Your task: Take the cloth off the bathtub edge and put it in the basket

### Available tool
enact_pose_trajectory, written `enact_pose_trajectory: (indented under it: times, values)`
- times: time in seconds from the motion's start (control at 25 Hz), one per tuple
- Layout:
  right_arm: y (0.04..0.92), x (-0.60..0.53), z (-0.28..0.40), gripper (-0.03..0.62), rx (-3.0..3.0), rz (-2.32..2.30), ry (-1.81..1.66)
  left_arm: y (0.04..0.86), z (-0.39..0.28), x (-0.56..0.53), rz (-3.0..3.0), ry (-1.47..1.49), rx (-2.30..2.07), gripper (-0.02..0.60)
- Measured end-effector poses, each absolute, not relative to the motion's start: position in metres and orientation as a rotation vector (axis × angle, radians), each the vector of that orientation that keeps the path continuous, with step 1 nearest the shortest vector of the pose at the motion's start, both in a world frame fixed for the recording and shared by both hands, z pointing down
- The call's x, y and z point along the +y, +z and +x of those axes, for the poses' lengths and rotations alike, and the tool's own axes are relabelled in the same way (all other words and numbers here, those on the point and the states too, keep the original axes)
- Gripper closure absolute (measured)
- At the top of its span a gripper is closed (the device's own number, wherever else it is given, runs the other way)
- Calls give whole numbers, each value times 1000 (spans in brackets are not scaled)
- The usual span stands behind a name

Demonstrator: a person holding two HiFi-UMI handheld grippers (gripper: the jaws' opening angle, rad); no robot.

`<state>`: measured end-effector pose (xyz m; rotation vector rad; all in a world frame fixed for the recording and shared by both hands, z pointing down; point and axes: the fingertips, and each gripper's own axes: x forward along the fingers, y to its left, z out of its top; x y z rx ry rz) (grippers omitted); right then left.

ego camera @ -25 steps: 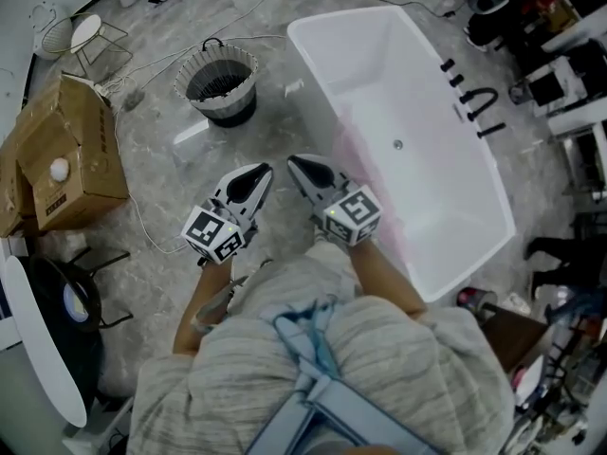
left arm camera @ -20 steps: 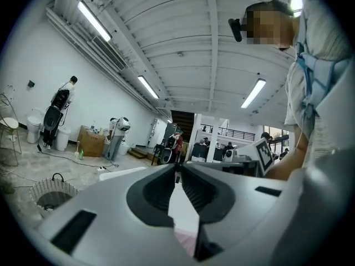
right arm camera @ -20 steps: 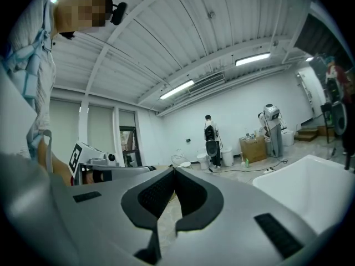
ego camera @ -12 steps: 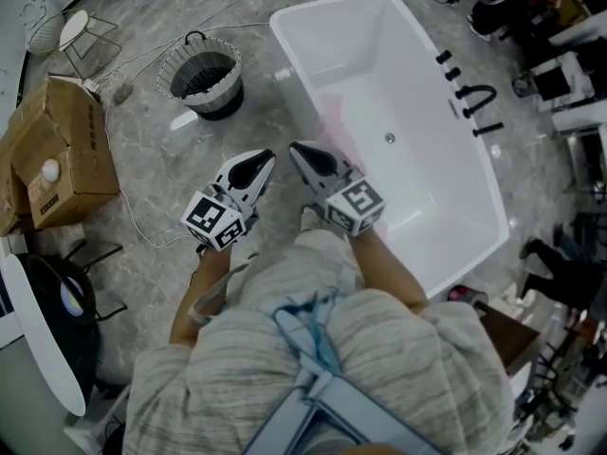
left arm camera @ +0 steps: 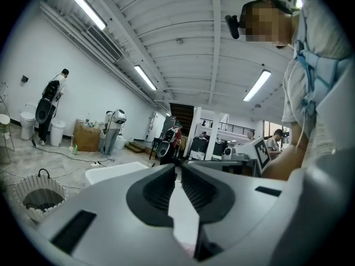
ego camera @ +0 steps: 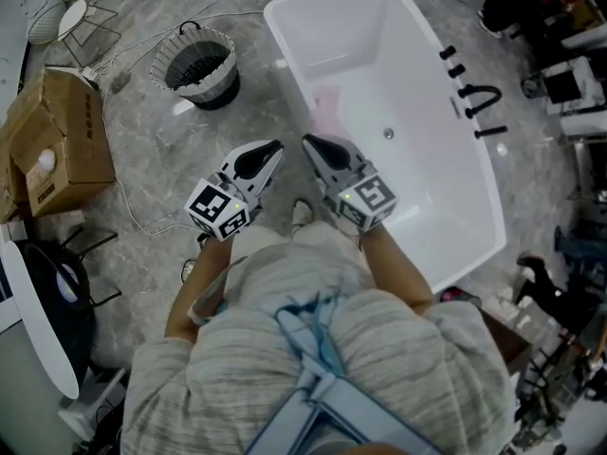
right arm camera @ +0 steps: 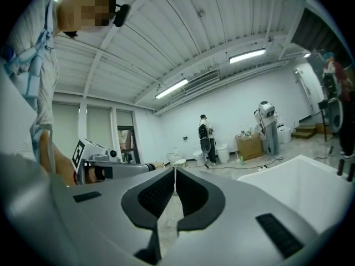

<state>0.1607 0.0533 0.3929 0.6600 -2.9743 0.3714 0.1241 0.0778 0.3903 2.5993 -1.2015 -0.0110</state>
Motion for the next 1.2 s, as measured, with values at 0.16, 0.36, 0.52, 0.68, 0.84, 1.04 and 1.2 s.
enact_pose_trajectory:
  times: [0.16,0.36,0.52,0.68,0.84,1.04,1.2]
  values:
    - [401,44,172,591,-2966,667,334,403,135,73,2600,35,-1171,555]
    - [412,40,180,591,-2948,696,367,418,138,67,2578,56,-1131,555]
    - [419,37,181,591,-2923,743,417,427,141,56,2591,90,-1084,555]
    - [428,32,181,591,-2910,763,432,435,143,40,2607,112,-1036,555]
    - [433,28,187,591,-2914,803,436,440,150,28,2619,104,-981,555]
    - [452,24,199,589,-2900,844,464,456,163,18,2617,117,-941,555]
    - [474,25,212,556,-2858,868,500,473,173,20,2612,147,-903,555]
